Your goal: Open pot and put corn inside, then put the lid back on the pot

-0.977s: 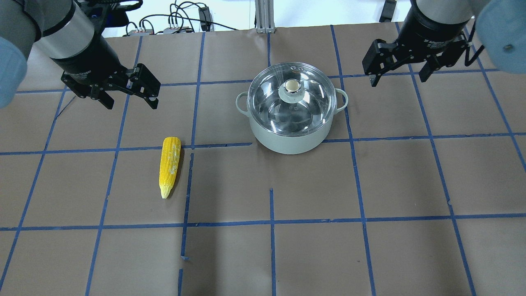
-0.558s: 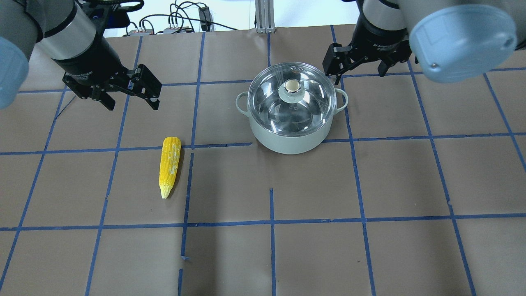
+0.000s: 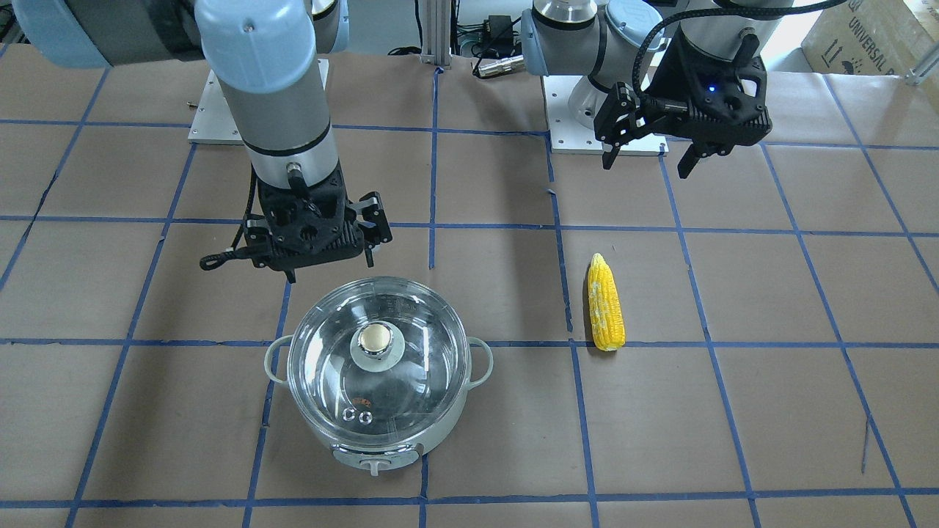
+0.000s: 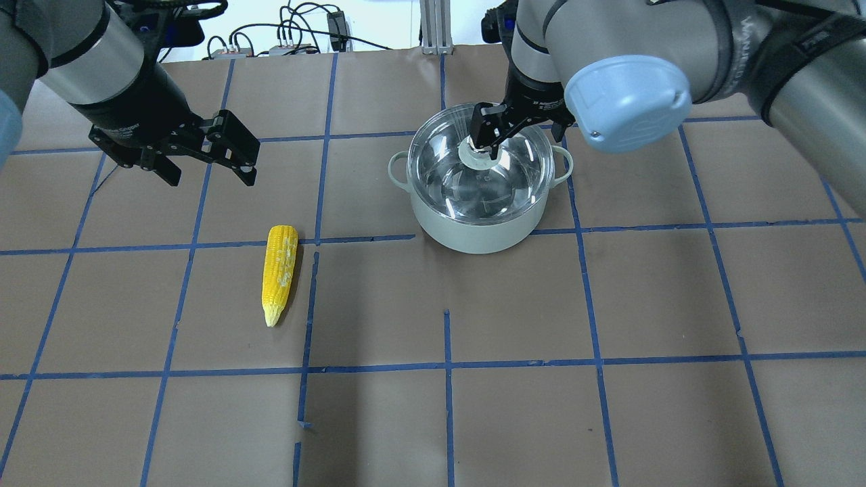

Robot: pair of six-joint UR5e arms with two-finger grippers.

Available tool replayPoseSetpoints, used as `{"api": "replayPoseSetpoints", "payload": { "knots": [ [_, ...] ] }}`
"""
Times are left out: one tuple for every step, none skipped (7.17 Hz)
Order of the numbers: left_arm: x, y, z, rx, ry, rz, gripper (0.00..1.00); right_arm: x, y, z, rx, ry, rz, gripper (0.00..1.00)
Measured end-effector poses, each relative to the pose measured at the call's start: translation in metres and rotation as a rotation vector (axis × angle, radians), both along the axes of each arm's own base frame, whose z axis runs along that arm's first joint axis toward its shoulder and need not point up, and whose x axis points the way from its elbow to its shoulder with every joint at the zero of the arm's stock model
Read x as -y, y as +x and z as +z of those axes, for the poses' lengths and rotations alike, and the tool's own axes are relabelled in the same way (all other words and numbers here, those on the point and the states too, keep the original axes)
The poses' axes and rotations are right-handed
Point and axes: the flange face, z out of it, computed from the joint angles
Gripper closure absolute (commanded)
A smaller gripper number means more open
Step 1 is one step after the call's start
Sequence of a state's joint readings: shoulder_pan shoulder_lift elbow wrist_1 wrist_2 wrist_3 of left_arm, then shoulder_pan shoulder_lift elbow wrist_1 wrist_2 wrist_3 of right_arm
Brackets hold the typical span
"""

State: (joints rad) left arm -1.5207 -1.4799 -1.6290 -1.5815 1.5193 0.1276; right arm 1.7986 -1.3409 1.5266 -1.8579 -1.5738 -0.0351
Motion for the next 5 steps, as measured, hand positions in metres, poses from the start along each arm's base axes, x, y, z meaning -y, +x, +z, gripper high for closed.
{"api": "replayPoseSetpoints", "payload": {
  "knots": [
    [-0.005, -0.001, -0.006, -0.001, 0.008, -0.001, 0.00, 0.007, 0.016, -0.013, 0.009, 0.000, 0.019, 0.00],
    [-0.011, -0.001, -0.006, 0.000, 0.002, -0.002, 0.00, 0.014, 0.030, -0.021, 0.014, -0.002, 0.035, 0.00],
    [-0.017, -0.001, -0.001, 0.003, -0.014, -0.003, 0.00, 0.024, 0.039, -0.026, 0.016, -0.006, 0.044, 0.00],
    [-0.025, -0.001, 0.003, 0.004, -0.026, -0.003, 0.00, 0.036, 0.044, -0.028, 0.017, -0.015, 0.049, 0.00],
    [-0.033, -0.002, 0.003, 0.002, -0.029, -0.003, 0.00, 0.045, 0.047, -0.031, 0.015, -0.019, 0.054, 0.00]
  ]
}}
